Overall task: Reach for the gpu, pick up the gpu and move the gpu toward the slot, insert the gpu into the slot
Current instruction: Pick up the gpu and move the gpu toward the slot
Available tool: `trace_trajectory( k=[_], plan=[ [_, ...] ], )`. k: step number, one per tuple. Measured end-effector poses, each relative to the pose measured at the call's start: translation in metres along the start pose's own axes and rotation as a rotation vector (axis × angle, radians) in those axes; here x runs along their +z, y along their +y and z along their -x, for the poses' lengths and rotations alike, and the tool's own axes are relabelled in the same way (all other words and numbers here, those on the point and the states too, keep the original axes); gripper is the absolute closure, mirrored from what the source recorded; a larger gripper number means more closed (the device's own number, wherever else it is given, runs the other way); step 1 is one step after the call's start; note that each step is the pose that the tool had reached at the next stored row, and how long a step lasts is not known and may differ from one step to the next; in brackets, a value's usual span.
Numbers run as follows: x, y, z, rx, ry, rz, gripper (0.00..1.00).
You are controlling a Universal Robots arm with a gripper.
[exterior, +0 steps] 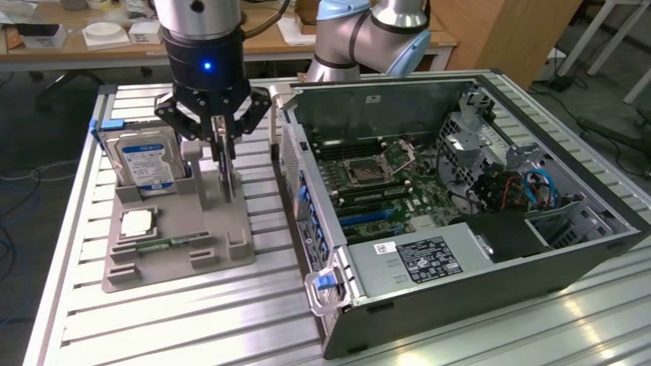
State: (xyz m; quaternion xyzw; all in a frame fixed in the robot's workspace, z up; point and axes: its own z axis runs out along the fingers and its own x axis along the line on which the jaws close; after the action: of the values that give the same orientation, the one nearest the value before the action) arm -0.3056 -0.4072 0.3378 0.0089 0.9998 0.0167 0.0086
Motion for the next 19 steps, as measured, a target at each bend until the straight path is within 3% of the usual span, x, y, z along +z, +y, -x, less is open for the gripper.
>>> trace_trajectory(
  k=[19],
  plan=[
    [-0.057, 0.0019, 0.001, 0.0, -0.0003, 0.0003, 0.74]
  ],
)
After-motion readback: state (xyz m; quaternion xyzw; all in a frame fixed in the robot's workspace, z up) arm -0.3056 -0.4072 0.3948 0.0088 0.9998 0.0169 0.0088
